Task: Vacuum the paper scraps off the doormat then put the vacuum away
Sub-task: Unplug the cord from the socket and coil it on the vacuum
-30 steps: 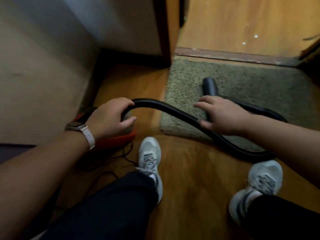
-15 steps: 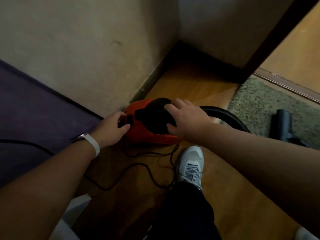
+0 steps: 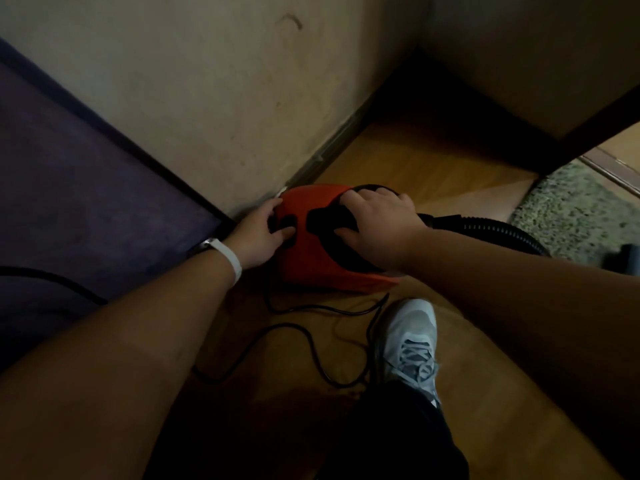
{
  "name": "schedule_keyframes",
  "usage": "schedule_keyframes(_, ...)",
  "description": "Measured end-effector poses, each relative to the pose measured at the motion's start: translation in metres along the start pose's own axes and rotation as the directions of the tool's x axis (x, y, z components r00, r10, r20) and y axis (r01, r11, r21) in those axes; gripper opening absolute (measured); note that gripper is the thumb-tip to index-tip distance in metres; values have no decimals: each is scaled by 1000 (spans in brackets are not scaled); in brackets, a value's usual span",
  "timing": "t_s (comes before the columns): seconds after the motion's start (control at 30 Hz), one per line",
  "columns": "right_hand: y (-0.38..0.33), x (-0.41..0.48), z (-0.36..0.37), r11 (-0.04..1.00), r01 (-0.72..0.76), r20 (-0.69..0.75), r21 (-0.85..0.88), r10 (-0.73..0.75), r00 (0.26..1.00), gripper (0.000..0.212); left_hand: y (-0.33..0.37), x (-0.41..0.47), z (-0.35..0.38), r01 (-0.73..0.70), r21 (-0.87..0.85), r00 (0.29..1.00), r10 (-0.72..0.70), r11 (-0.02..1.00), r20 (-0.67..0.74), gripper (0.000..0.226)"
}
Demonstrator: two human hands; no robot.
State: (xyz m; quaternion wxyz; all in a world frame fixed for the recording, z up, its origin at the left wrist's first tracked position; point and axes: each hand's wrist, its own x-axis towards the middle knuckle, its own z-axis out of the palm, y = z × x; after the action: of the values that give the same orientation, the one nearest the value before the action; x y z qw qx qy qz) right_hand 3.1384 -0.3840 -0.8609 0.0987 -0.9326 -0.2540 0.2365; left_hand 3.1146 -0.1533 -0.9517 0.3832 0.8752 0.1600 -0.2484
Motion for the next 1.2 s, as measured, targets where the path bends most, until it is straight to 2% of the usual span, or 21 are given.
schedule_keyframes(0.3,5,0,4,1000,25,-54,9,-24,998,39,-10,5,7,-76,48,996,78,996,-38,65)
schedule_keyframes(0.4,5,-1,2,1000,24,-41,10,-24,999,40,-1,-16,13,-98,153,981,121,983,-150,56)
schedule_keyframes(0.53,5,-2,1,1000,28,-4,4,-28,1000,41,-3,-44,31,-148,107,957,170,983,-236,48)
schedule_keyframes(0.7,6,-8,-5,999,34,90,-42,-30,996,60,-3,-69,28,-160,123,970,179,979,-163,52)
schedule_keyframes(0.77,2,-20,-7,999,28,79,-42,-25,997,68,2,-82,22,-168,115,971,184,979,-150,54)
schedule_keyframes(0.83,-6,-37,-11,999,33,37,-33,-31,999,68,11,-99,13,-186,113,966,203,976,-161,54)
schedule_keyframes(1.03,-42,-83,-43,994,96,-21,-60,-97,995,57,39,-162,-26,-240,238,915,301,941,-269,54)
schedule_keyframes(1.13,-67,-102,-61,986,149,-59,-72,-153,986,57,51,-204,-51,-296,191,854,349,936,-385,47)
schedule_keyframes(1.2,-88,-114,-75,979,189,-83,-72,-195,977,56,58,-236,-72,-328,218,812,393,919,-431,46)
